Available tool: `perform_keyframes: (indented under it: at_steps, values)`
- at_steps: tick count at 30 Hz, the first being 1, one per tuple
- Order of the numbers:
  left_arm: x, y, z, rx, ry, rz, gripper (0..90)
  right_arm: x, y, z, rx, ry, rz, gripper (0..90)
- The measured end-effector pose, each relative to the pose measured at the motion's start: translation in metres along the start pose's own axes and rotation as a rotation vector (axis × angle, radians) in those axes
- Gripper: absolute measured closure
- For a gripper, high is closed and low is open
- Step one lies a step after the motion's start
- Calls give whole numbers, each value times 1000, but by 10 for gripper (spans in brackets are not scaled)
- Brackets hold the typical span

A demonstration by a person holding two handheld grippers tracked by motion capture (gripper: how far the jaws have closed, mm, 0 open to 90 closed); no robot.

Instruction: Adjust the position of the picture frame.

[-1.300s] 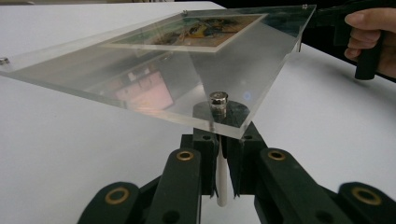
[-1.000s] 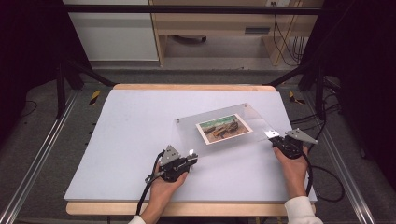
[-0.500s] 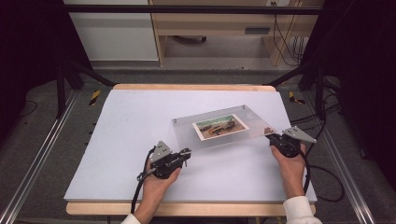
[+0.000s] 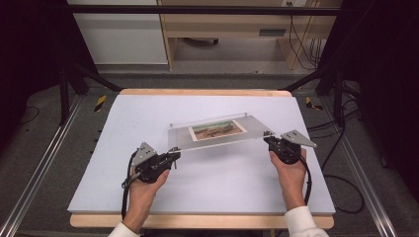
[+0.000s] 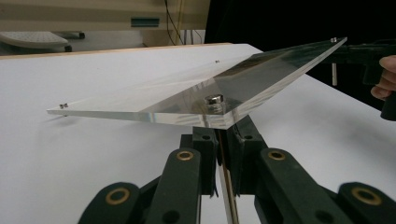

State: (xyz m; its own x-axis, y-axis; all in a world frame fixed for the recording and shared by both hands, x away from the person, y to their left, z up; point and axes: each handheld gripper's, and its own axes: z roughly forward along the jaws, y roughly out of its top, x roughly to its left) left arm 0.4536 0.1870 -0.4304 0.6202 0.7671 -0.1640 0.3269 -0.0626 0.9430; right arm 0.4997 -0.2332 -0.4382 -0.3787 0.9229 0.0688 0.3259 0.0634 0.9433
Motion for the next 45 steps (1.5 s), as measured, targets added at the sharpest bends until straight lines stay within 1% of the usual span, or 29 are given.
perform_keyframes:
  at_steps: [3,4,5,8,9,10,12,16,20,23,28,31,33,36,40,45]
  values:
    - [5,3,-4,-5,6,4,814,7,3,2,-2,-7,-1,844]
    - [8,4,-5,-7,8,9,813,12,5,3,-1,-11,2,844]
    - [9,5,-6,-8,11,13,813,12,5,3,-1,-11,2,844]
    - [17,7,-10,-16,16,23,812,19,7,5,-8,-14,7,843]
    - [19,8,-11,-18,16,24,812,24,9,7,-8,-16,8,843]
    - [23,9,-12,-21,21,27,812,24,9,7,-8,-16,8,843]
    - [29,10,-15,-27,27,29,812,30,10,10,-11,-21,14,842]
    - [42,11,-20,-38,34,27,812,41,11,17,-17,-19,4,839]
    - [49,11,-21,-43,37,28,812,50,13,18,-21,-20,0,838]
    - [52,11,-19,-46,34,31,812,53,13,17,-22,-30,-6,836]
    - [53,9,-13,-42,23,33,811,53,11,11,-17,-52,-12,834]
    - [54,9,-11,-41,19,32,811,53,11,7,-18,-59,-6,834]
    - [55,9,-11,-45,19,34,810,54,10,5,-19,-58,-4,832]
    - [56,9,-12,-46,19,34,810,57,10,1,-16,-61,-21,827]
    - [58,10,-13,-50,22,37,810,61,11,-6,-24,-56,-23,826]
    - [60,10,-13,-51,27,38,810,64,9,-7,-19,-55,-23,822]
